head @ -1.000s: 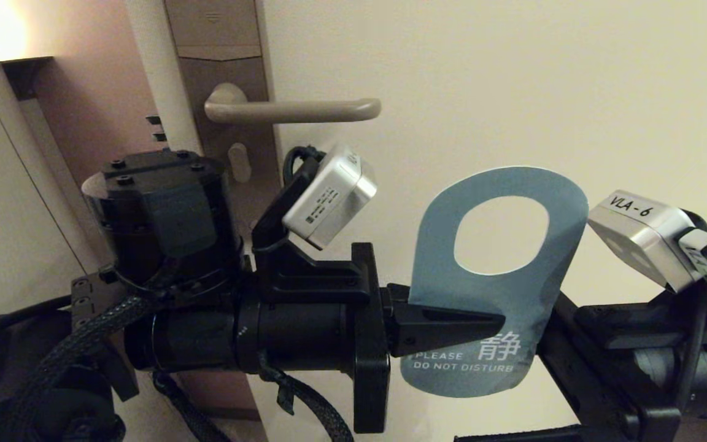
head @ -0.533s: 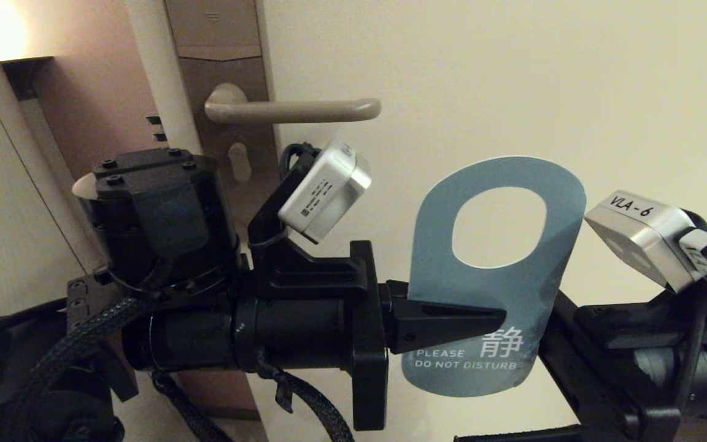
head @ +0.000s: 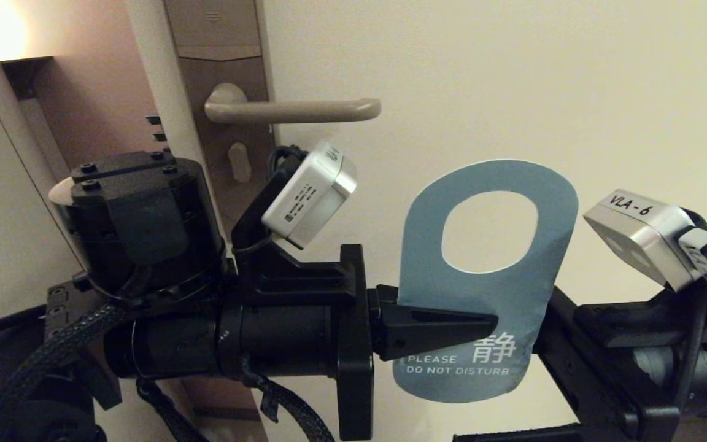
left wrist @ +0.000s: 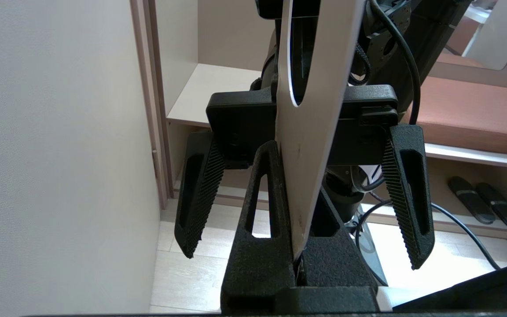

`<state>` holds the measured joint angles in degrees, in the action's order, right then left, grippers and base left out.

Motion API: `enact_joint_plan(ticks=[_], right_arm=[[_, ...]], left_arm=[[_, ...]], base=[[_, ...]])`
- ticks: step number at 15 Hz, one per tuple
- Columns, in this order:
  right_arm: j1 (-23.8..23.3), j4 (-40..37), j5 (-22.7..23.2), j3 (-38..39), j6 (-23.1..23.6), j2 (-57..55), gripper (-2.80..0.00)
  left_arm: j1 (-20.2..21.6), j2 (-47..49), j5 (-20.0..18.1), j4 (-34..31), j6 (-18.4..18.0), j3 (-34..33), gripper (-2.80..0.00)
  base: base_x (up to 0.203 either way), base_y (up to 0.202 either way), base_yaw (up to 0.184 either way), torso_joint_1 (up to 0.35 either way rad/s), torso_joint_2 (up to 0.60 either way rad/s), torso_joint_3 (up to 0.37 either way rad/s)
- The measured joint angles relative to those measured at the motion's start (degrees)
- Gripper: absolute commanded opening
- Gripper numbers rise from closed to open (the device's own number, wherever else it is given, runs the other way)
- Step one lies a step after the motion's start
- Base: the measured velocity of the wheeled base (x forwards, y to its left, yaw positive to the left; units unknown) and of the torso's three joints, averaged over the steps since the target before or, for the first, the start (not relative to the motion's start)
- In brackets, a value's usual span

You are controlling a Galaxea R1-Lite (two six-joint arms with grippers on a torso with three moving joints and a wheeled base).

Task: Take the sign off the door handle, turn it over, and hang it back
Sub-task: Hand it to the other hand

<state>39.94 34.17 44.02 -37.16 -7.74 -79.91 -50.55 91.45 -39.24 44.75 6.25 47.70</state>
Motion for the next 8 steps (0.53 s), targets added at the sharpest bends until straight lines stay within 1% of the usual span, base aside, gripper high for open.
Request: enact_joint_plan(ticks=[1,8], right_arm=[[0.0,0.0,0.0,0.0,0.0,0.0,-2.80],[0.0,0.0,0.0,0.4,-0.1,0.0,-2.80]], left_arm=[[0.0,0.0,0.0,0.0,0.0,0.0,-2.80],[0.1,0.2,0.0,0.1,0.0,0.3,-2.80]], base=[[0.000,0.000,0.000,0.000,0.00,0.000],[0.000,0.000,0.000,0.000,0.00,0.000]])
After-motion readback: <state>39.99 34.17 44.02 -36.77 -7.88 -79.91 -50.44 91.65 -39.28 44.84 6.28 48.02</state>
